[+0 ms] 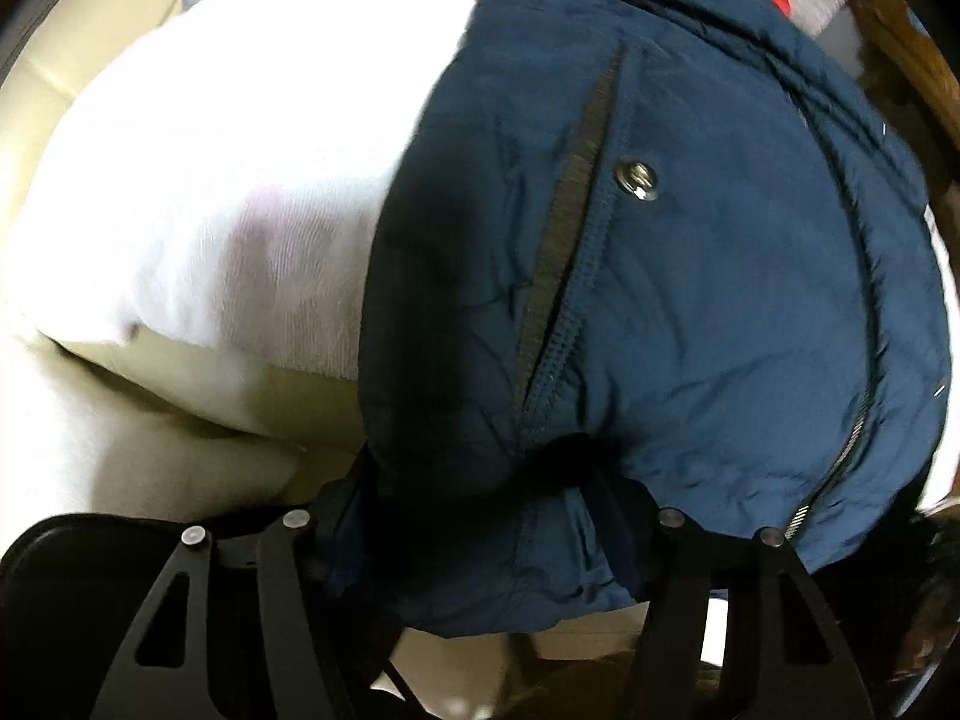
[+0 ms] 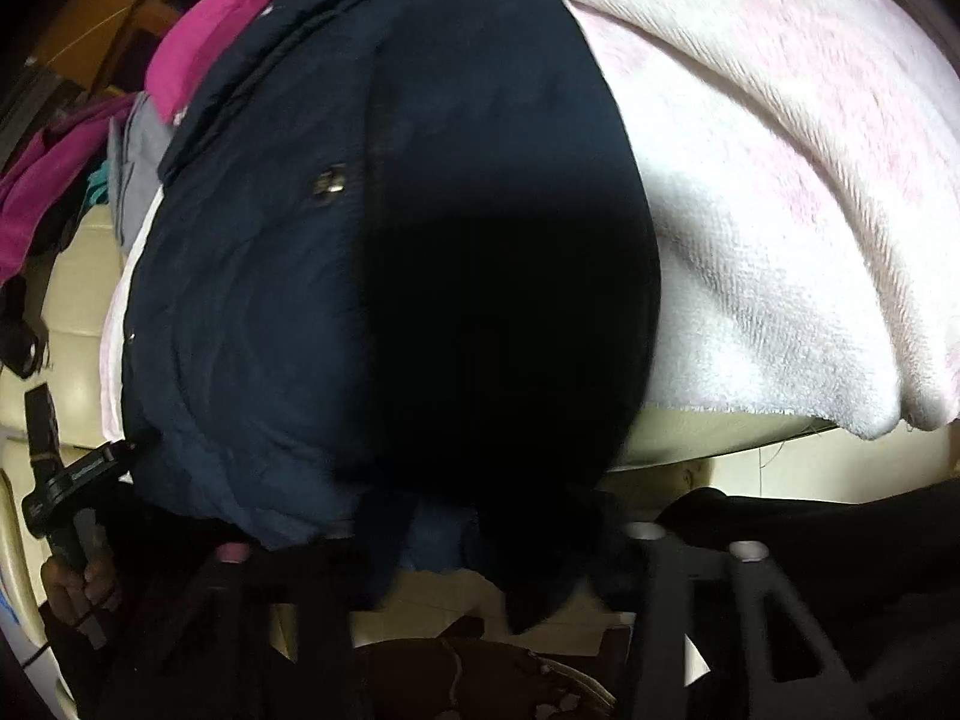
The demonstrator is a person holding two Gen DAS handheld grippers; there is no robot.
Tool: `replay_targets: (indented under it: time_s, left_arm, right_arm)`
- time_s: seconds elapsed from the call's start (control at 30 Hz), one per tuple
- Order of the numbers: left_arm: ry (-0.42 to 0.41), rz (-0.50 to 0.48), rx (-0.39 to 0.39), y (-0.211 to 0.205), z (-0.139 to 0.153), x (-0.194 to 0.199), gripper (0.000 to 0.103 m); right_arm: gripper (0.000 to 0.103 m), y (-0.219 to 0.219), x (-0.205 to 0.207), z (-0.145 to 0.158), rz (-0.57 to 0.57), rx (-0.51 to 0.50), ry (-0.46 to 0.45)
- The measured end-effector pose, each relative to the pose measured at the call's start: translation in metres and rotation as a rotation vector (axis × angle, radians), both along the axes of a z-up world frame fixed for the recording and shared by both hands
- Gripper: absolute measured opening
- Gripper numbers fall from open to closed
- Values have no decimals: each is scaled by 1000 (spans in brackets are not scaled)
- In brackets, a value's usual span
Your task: Fold large clothes
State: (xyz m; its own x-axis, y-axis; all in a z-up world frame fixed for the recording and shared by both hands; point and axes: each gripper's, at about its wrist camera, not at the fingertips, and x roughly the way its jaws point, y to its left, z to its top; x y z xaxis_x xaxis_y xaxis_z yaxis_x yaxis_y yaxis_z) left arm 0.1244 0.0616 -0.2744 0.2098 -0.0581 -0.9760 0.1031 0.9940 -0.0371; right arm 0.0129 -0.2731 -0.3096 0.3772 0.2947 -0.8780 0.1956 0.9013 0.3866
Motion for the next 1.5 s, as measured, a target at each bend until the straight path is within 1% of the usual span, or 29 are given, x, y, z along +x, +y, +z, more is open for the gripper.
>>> replay_targets:
  time_s: [0.1, 0.13, 0.2, 0.23, 0.27, 0.3, 0.33, 0.37, 0.4, 0.43, 0.47, 0.53, 0.63, 0.7, 0.73, 0.8, 0.87, 0.9, 0.93, 0.97, 1.0, 1.03, 1.07, 1.13, 1.17, 1.27, 1.33, 1.4, 1.5]
  left_arm:
    - [-42, -47, 84, -18, 0, -10, 66]
    - [-51, -58, 100, -23, 0, -12, 66]
    - [-62, -72, 113, -29, 0, -15, 65]
    - [-63, -74, 112, -34, 1, -16, 63]
    - [-63, -75, 108, -36, 1, -18, 63]
    - [-63, -75, 106, -38, 1, -18, 62]
    - [-64, -78, 104, -41, 2, -19, 61]
    - [-65, -80, 103, -35, 0, -17, 61]
    - [-65, -81, 103, -32, -1, -16, 61]
    - [-64, -81, 102, -32, -1, -16, 61]
    - [-61, -80, 97, -29, -1, -16, 61]
    - [-56, -83, 74, -15, 8, -12, 51]
    - [-43, -88, 43, 1, 11, -2, 41]
    - [-42, -90, 14, 5, 19, -2, 38]
    - [-45, -92, 4, 6, 22, -3, 38]
    - [-50, -99, -4, 8, 28, -5, 38]
    - [-45, -105, -5, 10, 29, -5, 38]
    - [-41, -108, -5, 11, 28, -3, 38]
    - [-31, -115, -6, 11, 26, -2, 42]
    - [-17, -124, -17, 10, 23, 1, 46]
    - [-4, -132, -41, 9, 19, 4, 50]
    - [1, -133, -67, 9, 19, 5, 50]
    - [2, -129, -86, 11, 20, 8, 49]
    - [-10, -140, -113, 15, 29, 11, 21]
    - [-15, -148, -123, 17, 36, 13, 21]
    - [-21, -164, -214, 24, 58, 23, 17]
    - [-35, -182, -241, 23, 77, 32, 16]
    - [-64, -205, -278, 21, 96, 45, 16]
    - [-113, -202, -330, 20, 123, 74, 16]
  right_arm:
    - [36, 8, -2, -1, 33, -45, -12]
    - [38, 7, 0, -4, 30, -36, -2]
    - [51, 5, 6, -13, 10, 4, 38]
    - [70, 5, 8, -18, 12, 26, 58]
    - [74, 7, 10, -24, 23, 45, 73]
    - [74, 9, 11, -27, 29, 44, 79]
    - [71, 12, 10, -26, 33, 31, 70]
    - [57, 14, 9, -22, 43, 30, 52]
    - [49, 18, 10, -15, 55, 23, 35]
    - [34, 20, 8, -10, 60, 4, 27]
    - [25, 23, 5, -2, 68, -15, 23]
    - [23, 26, -4, 12, 90, -12, 7]
    - [22, 34, -17, 41, 161, -20, -55]
    - [22, 29, -18, 49, 185, 16, -77]
    - [22, 26, -27, 47, 189, 33, -87]
    - [22, 26, -23, 43, 196, 63, -101]
    - [27, 24, -22, 35, 198, 81, -98]
    - [29, 15, -14, 20, 181, 101, -94]
    - [35, 9, -9, 13, 168, 121, -82]
    - [48, 9, -6, 7, 158, 142, -67]
    - [53, 4, -3, 0, 151, 166, -55]
    - [53, 6, 1, 0, 137, 167, -52]
    - [43, 8, 3, 0, 128, 162, -50]
    - [22, 4, 1, 8, 134, 113, -42]
    - [20, 2, -2, 19, 155, 116, -64]
    - [17, -3, -14, 55, 202, 107, -158]
    - [16, -10, -15, 85, 203, 122, -263]
    - [16, -26, -9, 120, 162, 142, -410]
    - [15, -44, 16, 152, 73, 120, -544]
